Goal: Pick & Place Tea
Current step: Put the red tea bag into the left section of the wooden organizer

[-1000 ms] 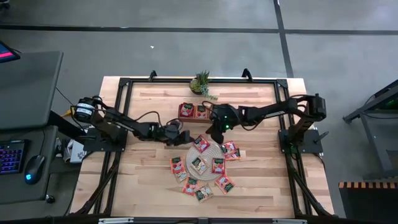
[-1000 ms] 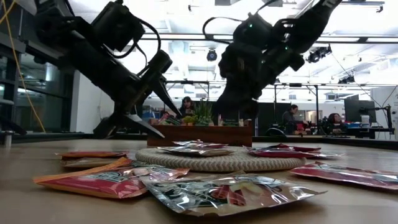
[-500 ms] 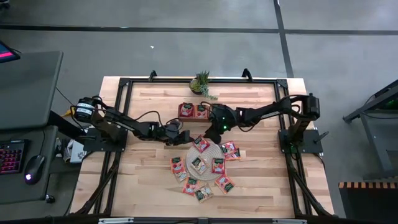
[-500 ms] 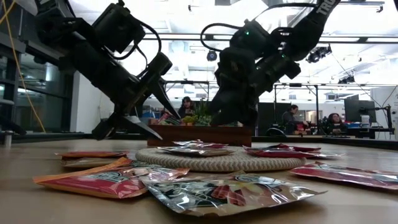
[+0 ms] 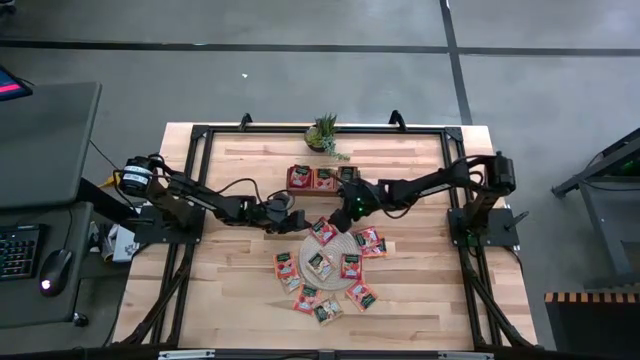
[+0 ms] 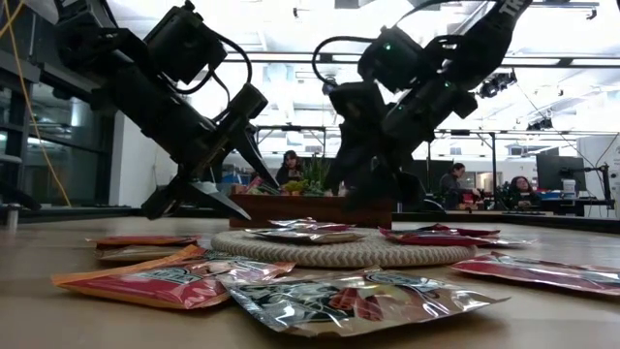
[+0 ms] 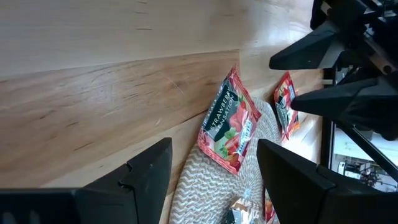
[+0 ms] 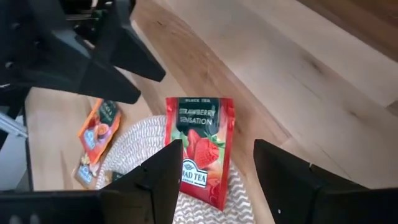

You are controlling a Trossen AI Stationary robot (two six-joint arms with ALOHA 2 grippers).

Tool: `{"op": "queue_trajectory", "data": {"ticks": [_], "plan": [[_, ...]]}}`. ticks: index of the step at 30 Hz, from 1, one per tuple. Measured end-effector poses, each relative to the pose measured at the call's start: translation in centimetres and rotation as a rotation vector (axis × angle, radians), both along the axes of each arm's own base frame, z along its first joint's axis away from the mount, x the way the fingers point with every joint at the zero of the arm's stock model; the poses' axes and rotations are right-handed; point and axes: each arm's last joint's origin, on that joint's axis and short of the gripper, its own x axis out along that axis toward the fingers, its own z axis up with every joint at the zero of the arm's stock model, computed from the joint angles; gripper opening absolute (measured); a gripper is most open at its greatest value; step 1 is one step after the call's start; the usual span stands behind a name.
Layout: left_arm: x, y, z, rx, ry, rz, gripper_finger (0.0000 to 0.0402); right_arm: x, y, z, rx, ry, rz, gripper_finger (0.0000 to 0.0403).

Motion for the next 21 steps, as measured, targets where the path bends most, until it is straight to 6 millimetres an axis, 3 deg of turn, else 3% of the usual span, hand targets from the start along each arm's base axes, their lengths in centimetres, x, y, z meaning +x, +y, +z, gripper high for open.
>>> {"op": "queue_trajectory", "data": {"ticks": [7,21], "plan": [[0.0,0.0,0.0,0.006,0.000,-0.003,0.0233,0.5,-0.1,-1.8,0.018,0.017,-0.004,0.0193],[0.0,0.0,0.0,0.012,0.001,-0.020,0.0233,1.4,0.0,-3.2,0.078,-0.041,0.009,0.0193]]}}
